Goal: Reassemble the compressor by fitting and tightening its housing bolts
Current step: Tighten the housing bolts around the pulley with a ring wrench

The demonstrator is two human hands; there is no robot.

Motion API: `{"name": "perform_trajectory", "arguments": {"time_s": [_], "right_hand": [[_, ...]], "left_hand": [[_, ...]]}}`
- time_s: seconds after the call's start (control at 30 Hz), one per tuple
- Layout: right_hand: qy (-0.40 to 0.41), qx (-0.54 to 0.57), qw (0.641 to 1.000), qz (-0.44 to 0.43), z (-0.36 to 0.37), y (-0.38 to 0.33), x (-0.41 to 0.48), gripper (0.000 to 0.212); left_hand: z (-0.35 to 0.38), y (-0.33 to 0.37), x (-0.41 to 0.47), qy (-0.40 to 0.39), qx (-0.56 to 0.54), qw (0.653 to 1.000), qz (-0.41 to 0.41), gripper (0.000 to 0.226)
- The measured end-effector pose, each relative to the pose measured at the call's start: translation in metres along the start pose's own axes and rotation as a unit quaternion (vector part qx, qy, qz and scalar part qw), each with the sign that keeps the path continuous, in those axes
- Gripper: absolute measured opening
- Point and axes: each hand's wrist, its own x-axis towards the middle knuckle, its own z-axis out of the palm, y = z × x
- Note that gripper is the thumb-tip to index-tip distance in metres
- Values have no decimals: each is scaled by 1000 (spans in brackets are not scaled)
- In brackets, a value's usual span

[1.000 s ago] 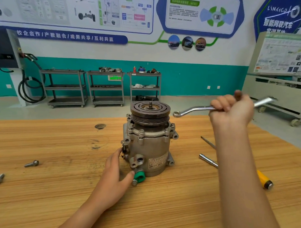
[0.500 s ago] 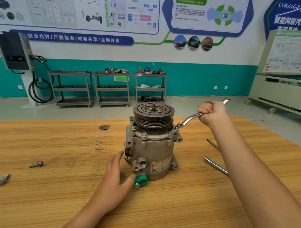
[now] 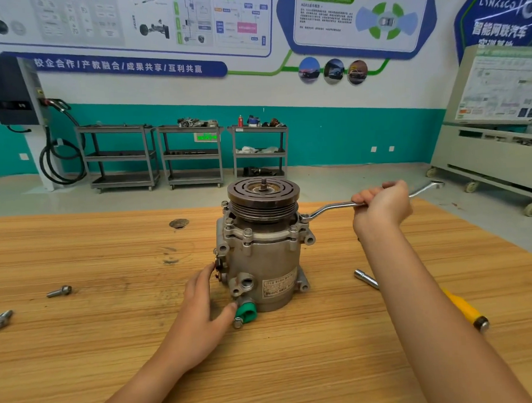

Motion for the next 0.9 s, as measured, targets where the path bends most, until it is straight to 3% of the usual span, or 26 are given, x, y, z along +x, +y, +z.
{"name": "perform_trajectory", "arguments": {"time_s": [0.1, 0.17, 0.33, 0.47, 0.53, 0.77, 0.9], "right_hand": [[-5, 13, 996, -91, -17, 1, -34, 21], [-19, 42, 993, -106, -35, 7, -58, 23], [-91, 16, 979, -180, -46, 33, -119, 50], [-64, 162, 982, -76, -23, 0, -96, 34], [-35, 172, 984, -39, -17, -18, -69, 31], [14, 16, 995, 97, -3, -17, 0, 26], [3, -28, 994, 108, 7, -7, 17, 28]], "left_hand": [[0, 2, -1, 1, -8, 1000, 3, 78], [0, 3, -2, 3, -19, 1000, 5, 78], [-1, 4, -4, 10, -20, 1000, 9, 78], [-3, 4, -4, 14, -30, 999, 10, 78], [-3, 3, -4, 14, -32, 999, 12, 78], [-1, 4, -4, 3, -22, 1000, 13, 79], [-2, 2, -2, 6, -20, 1000, 8, 79]]}}
